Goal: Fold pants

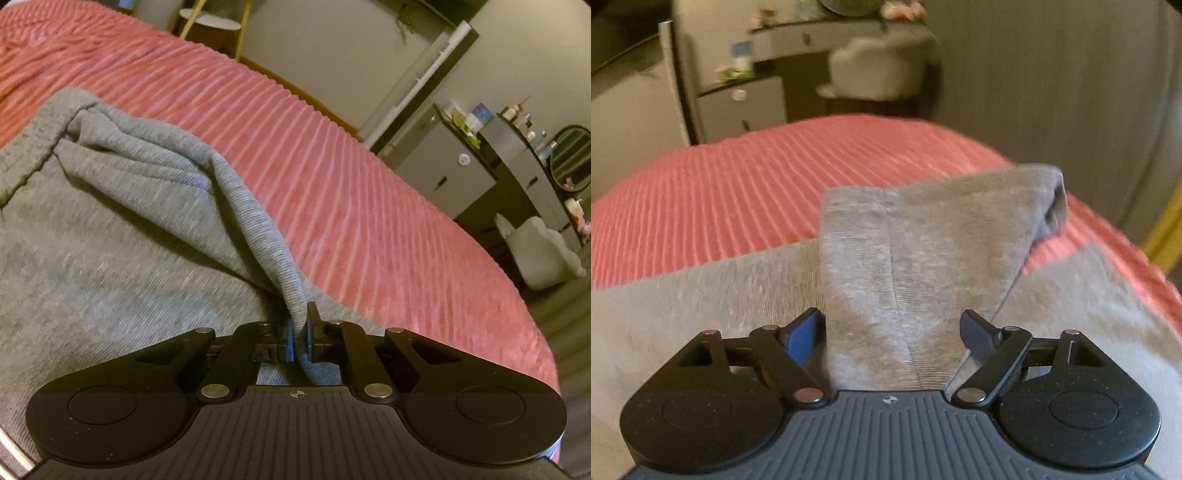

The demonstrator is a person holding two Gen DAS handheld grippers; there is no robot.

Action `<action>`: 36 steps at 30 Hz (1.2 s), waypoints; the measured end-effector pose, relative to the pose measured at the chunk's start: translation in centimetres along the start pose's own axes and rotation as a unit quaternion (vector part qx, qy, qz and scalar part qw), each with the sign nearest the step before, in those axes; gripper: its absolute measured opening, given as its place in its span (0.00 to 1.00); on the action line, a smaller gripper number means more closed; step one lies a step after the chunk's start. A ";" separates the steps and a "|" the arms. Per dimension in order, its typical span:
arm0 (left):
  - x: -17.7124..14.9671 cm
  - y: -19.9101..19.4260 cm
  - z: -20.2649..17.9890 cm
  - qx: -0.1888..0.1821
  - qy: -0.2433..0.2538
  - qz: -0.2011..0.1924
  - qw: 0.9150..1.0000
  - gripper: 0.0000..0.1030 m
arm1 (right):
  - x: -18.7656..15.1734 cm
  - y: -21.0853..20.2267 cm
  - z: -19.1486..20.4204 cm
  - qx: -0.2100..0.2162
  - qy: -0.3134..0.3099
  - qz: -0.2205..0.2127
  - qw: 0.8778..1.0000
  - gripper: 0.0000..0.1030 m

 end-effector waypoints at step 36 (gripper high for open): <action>-15.9 -18.6 8.6 0.028 0.008 0.039 0.999 0.25 | -7.7 -10.5 -18.8 -0.021 0.197 0.031 0.980 0.15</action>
Point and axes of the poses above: each gripper's, at about its wrist camera, not at the fingertips, and y roughly the way its jaws point, z to its left, x to its top, the point moved 8 cm from there along y, roughly the way its jaws point, and after that the axes turned 7 degrees about y, right-handed, at the moved point
